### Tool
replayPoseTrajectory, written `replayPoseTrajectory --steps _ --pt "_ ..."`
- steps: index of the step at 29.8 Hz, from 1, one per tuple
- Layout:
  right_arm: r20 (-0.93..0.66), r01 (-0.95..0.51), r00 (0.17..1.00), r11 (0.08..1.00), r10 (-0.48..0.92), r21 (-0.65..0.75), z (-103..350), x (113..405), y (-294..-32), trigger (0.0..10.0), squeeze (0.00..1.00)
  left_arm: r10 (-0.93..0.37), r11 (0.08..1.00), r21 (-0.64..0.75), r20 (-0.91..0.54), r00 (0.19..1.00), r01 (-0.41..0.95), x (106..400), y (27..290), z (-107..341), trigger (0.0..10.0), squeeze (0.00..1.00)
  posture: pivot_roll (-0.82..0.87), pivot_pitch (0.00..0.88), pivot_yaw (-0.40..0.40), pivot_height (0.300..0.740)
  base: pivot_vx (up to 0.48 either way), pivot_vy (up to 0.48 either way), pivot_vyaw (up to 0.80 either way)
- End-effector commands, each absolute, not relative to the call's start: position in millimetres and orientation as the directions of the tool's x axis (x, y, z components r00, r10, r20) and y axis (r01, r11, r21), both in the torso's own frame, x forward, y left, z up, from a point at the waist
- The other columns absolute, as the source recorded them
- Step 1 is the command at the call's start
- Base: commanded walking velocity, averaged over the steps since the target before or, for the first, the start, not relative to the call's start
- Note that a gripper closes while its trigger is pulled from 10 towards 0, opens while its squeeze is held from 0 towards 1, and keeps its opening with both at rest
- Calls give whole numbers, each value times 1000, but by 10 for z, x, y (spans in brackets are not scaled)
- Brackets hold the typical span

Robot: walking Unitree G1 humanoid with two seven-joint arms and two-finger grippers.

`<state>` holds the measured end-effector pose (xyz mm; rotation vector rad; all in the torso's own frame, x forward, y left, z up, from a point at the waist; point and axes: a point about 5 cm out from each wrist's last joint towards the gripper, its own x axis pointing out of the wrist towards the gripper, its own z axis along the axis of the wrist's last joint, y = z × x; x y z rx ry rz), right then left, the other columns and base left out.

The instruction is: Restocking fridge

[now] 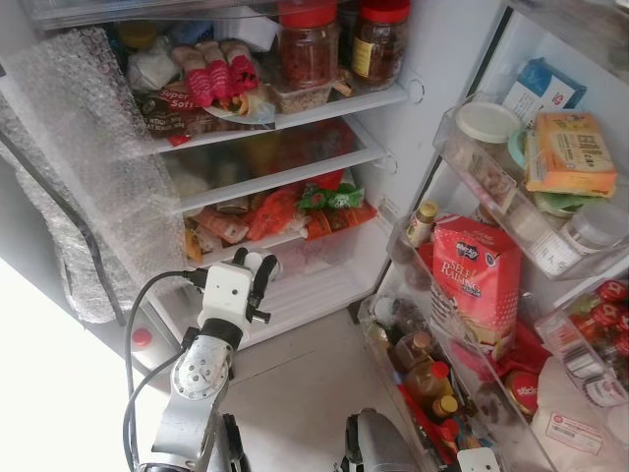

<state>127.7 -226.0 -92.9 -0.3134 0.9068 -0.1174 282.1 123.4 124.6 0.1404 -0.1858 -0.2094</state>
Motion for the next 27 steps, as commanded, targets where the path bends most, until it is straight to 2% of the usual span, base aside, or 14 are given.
replayPoseTrajectory --steps 1,3,10,27 --pt "-764 -24 600 949 -239 -316 -945 1212 -2283 10000 0 -227 967 162 189 955 197 2823 1210 1293 10000 0 -211 167 -55 641 0 0 0" --pt "-776 -43 590 952 -221 -304 -956 1205 -2268 10000 0 -234 964 169 186 954 204 2850 1215 1287 10000 0 -208 142 -47 641 0 0 0" --pt "-781 -45 585 953 -217 -299 -964 1197 -2253 10000 0 -242 962 175 184 953 211 2851 1213 1283 10000 0 -205 135 -41 641 207 0 0" --pt "-790 -53 578 956 -207 -289 -969 1196 -2247 10000 0 -247 958 190 180 952 213 2856 1213 1288 10000 0 -206 154 -43 641 316 0 0"
